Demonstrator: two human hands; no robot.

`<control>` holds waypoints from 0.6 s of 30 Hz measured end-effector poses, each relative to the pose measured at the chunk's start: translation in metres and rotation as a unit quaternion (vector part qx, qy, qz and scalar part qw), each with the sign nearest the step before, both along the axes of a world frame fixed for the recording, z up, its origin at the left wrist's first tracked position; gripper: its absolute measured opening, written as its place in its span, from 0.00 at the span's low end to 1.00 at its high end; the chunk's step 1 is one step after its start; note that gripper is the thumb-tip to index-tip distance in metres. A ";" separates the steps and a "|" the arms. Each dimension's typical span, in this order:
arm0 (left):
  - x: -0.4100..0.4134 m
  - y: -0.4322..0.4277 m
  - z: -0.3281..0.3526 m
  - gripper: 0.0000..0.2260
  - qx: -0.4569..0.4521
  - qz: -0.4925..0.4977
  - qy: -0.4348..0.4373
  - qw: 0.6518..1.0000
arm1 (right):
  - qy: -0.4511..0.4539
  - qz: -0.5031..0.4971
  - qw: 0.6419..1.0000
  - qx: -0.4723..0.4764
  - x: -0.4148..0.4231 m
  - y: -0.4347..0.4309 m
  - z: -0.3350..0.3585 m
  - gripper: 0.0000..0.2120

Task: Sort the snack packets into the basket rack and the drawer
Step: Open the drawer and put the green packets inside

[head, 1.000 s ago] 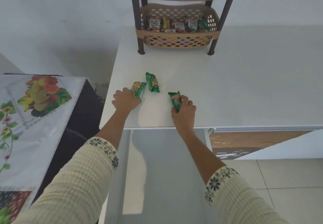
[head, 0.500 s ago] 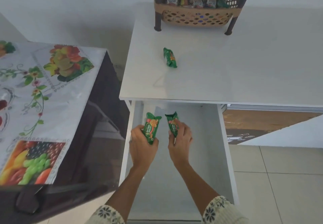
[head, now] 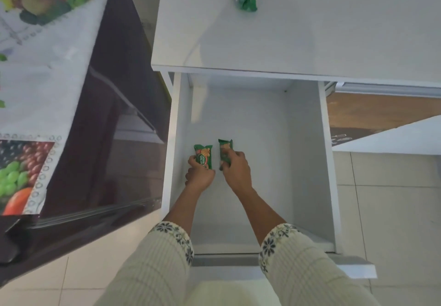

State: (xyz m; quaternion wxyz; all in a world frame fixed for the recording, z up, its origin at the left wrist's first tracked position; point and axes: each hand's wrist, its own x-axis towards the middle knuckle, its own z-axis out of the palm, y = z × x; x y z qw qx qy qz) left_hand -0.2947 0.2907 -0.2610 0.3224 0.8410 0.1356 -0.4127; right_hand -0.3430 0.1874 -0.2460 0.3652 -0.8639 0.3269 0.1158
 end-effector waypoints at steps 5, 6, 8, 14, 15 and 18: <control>0.001 -0.001 -0.002 0.28 0.081 -0.079 -0.079 0.990 | 0.014 0.043 0.999 -0.015 0.000 0.007 -0.005 0.26; 0.002 -0.003 0.000 0.28 0.095 -0.087 -0.099 0.987 | 0.018 0.047 0.998 -0.021 0.001 0.008 -0.004 0.27; 0.001 -0.006 0.003 0.28 0.128 -0.120 -0.130 0.976 | 0.026 0.060 0.997 -0.031 0.000 0.008 -0.001 0.26; 0.000 -0.013 0.019 0.29 0.128 -0.140 -0.165 0.968 | 0.049 0.075 0.994 -0.059 0.001 -0.005 0.014 0.26; 0.002 -0.014 0.024 0.32 0.129 -0.149 -0.171 0.966 | 0.039 0.064 0.995 -0.065 0.002 -0.007 0.018 0.24; 0.007 -0.020 0.048 0.32 0.126 -0.169 -0.224 0.952 | -0.025 0.020 0.994 -0.106 0.011 -0.014 0.036 0.19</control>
